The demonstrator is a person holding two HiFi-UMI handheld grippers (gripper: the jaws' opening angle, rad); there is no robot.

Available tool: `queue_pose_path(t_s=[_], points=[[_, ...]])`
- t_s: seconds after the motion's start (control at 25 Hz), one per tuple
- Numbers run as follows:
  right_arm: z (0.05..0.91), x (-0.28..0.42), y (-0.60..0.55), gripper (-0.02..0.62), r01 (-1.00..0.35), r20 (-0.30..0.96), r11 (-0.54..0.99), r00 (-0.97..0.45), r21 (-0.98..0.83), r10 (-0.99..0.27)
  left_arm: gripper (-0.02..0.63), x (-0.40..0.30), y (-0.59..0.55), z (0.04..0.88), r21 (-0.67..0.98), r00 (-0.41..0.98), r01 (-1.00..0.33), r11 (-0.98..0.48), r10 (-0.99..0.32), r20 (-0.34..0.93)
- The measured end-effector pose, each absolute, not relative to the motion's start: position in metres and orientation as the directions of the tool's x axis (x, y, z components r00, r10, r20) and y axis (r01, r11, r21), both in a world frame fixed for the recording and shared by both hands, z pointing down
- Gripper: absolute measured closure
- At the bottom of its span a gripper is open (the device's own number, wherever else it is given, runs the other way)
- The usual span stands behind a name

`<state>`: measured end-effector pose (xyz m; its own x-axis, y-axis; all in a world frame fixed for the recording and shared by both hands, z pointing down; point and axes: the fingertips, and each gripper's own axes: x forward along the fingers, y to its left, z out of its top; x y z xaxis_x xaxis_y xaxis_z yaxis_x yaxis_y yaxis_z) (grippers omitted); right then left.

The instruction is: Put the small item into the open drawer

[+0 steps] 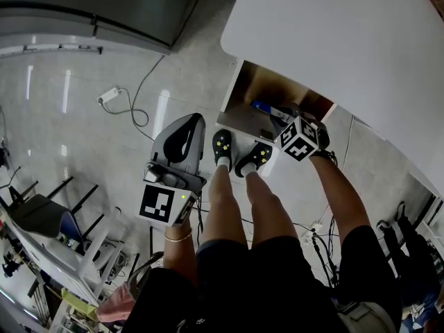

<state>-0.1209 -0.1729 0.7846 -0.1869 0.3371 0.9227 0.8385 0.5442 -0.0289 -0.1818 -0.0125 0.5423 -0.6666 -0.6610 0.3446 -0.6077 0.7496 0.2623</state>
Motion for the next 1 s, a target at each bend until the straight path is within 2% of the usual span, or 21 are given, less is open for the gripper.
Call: queue_pose_path(t_s=[0.68, 1.0], points=[[0.803, -0.123, -0.162, 0.499, 0.885, 0.948, 0.465, -0.137, -0.013, 0.288, 0.614, -0.187, -0.006, 0.548, 0.290, -0.676, -0.585, 0.758, -0.652, 0.342], [0.803, -0.124, -0.161, 0.495, 0.873, 0.946, 0.487, -0.138, -0.024, 0.294, 0.614, -0.187, -0.004, 0.551, 0.281, -0.683, -0.571, 0.771, -0.636, 0.359]])
